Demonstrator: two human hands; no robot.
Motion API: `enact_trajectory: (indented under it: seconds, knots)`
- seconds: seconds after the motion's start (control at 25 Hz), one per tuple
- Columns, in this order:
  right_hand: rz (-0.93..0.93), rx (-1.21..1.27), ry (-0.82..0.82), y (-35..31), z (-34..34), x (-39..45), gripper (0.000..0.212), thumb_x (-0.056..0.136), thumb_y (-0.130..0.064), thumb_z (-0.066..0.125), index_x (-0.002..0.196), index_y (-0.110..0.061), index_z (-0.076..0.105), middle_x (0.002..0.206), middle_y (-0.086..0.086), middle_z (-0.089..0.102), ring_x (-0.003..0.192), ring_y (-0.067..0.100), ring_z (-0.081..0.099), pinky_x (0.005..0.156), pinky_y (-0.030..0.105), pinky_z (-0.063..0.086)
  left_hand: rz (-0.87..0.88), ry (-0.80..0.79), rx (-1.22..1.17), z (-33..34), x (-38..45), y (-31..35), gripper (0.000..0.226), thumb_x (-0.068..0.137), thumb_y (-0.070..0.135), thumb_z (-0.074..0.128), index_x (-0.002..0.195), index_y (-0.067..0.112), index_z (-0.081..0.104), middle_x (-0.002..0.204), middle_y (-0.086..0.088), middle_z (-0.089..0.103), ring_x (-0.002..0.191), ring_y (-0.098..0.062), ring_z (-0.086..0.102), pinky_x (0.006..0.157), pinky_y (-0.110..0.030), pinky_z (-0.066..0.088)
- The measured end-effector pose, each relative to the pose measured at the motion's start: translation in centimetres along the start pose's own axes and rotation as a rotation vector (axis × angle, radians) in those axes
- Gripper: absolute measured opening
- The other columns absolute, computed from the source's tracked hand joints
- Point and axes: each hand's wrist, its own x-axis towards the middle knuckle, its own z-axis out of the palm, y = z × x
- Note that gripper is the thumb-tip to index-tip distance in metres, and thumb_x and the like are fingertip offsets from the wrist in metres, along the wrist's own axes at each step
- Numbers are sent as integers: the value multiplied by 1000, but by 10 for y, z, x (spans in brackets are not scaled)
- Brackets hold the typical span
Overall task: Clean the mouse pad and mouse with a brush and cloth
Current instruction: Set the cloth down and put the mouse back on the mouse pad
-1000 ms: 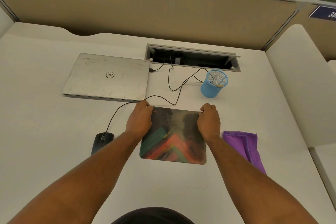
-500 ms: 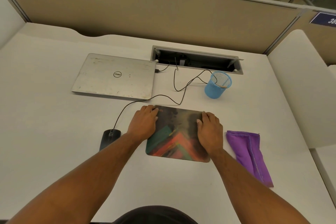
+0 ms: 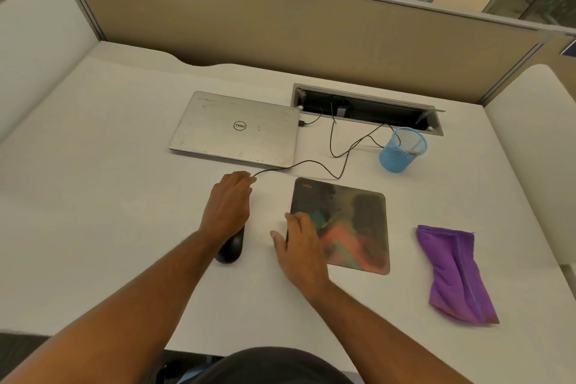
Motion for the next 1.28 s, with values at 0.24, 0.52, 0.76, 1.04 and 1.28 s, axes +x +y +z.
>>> enact_trajectory:
  seconds: [0.24, 0.52, 0.76, 1.04, 1.28]
  knots:
    - [51, 133, -202, -74, 25, 0, 79, 93, -60, 57, 153, -19, 27, 146, 3, 39, 130, 22, 48, 102, 33, 49, -115, -12, 30, -8, -40, -62, 40, 95, 1, 57, 134, 10, 58, 140, -12, 58, 128, -29, 53, 104, -45, 44]
    - [212, 36, -186, -105, 36, 9, 94, 82, -71, 64, 147, -11, 33, 140, 8, 44, 128, 25, 45, 98, 36, 51, -91, -72, -6, 2, -71, -80, 48, 98, 2, 55, 146, 4, 47, 152, -14, 44, 142, -30, 41, 115, -43, 33]
    - [275, 54, -182, -109, 42, 12, 86, 81, -61, 72, 142, -12, 36, 137, 8, 44, 124, 24, 48, 95, 33, 52, -102, -85, -43, 7, -76, -79, 57, 94, -1, 59, 148, 7, 44, 159, -12, 34, 148, -28, 30, 120, -40, 22]
    - [223, 38, -110, -80, 27, 6, 87, 83, -46, 63, 153, -8, 28, 138, 12, 44, 126, 29, 47, 101, 36, 49, -119, -55, -34, 13, -77, -80, 52, 99, -2, 43, 150, 10, 42, 161, -7, 32, 150, -23, 24, 120, -35, 15]
    - [370, 1, 82, -15, -16, 6, 72, 82, -45, 63, 141, -7, 44, 129, 13, 49, 116, 32, 52, 97, 43, 51, -107, -40, -37, 13, -77, -79, 51, 96, -6, 46, 144, 9, 50, 158, -8, 37, 148, -24, 28, 120, -42, 25]
